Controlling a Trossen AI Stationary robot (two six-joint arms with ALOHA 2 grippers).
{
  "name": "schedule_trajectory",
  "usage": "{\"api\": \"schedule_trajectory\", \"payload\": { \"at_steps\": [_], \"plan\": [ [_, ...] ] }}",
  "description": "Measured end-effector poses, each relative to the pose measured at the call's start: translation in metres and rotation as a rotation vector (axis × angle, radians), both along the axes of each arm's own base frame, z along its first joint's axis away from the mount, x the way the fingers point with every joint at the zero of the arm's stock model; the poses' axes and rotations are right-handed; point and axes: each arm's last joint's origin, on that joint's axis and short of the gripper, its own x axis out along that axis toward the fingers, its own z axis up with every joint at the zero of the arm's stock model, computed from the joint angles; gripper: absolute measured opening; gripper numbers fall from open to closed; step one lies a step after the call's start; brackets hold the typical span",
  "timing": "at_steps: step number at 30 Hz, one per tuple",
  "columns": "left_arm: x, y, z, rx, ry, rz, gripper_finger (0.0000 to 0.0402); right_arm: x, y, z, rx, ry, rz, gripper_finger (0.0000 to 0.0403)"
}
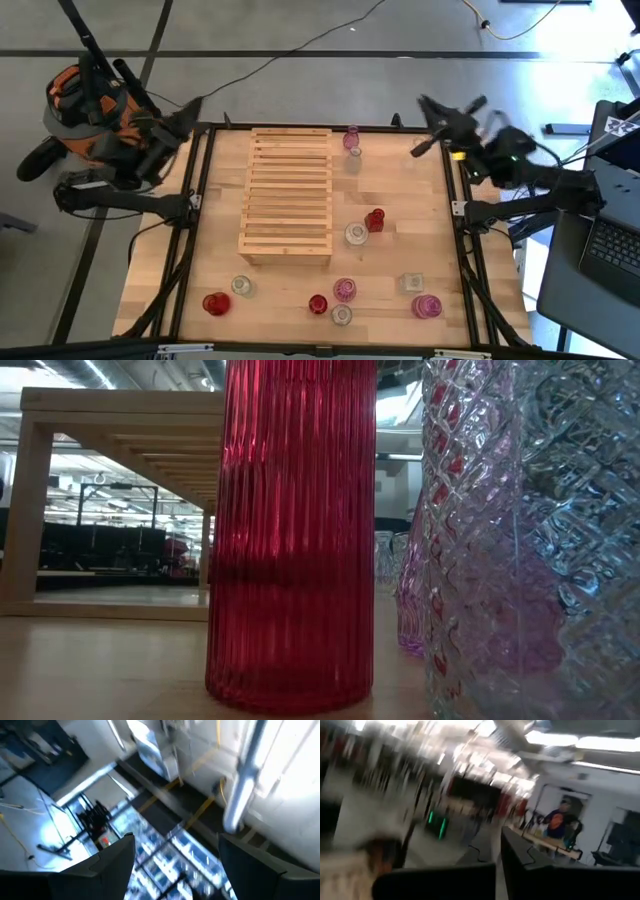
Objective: Sort vases onto shelf
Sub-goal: Put the transparent vase on the shelf
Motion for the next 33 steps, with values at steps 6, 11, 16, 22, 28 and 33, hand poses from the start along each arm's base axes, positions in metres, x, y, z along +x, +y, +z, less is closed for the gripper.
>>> {"api": "schedule_trajectory", "payload": {
  "at_steps": [6, 11, 16, 22, 28, 33],
  "plan": [
    [0.035, 0.001, 0.021, 0.031, 0.158, -0.032, 0.0275, 0.037, -0.009, 0.020, 0.073, 0.563, 0.033, 0.0001],
    [0.034, 0.004, 0.041, 0.080, 0.164, -0.079, 0.0275, 0.054, -0.026, 0.010, 0.219, 0.730, 0.010, 0.0044],
    [0.030, 0.003, 0.053, 0.158, 0.144, -0.176, 0.0275, 0.056, -0.046, -0.004, 0.334, 0.732, 0.013, 0.0158],
    [0.031, 0.004, 0.051, 0.131, 0.161, -0.202, 0.0275, 0.050, -0.084, -0.024, 0.499, 0.831, -0.004, 0.0257],
    [0.033, 0.004, 0.047, 0.107, 0.189, -0.214, 0.0275, 0.018, -0.118, -0.041, 0.785, 0.853, -0.185, 0.0253],
    [0.033, 0.004, 0.047, 0.107, 0.193, -0.211, 0.0275, -0.001, -0.140, -0.055, 0.871, 0.846, -0.279, 0.0220]
  ]
}}
